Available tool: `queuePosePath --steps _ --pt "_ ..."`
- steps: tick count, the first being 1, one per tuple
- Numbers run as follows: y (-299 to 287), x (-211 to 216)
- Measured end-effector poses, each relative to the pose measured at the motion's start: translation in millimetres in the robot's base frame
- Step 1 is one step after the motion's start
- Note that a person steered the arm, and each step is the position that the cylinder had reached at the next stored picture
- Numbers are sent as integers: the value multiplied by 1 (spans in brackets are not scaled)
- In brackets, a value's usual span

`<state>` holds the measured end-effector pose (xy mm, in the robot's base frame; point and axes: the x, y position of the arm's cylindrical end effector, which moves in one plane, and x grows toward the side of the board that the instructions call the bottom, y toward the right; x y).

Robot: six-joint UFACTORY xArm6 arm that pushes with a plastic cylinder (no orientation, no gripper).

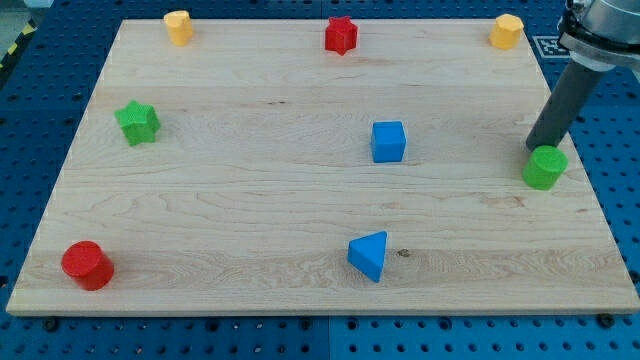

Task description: Place the green circle at the bottom right side of the board

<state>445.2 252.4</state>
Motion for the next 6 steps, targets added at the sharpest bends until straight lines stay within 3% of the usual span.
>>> queuePosePath --steps 2,6 --pt "0 36" --pt "-22 50"
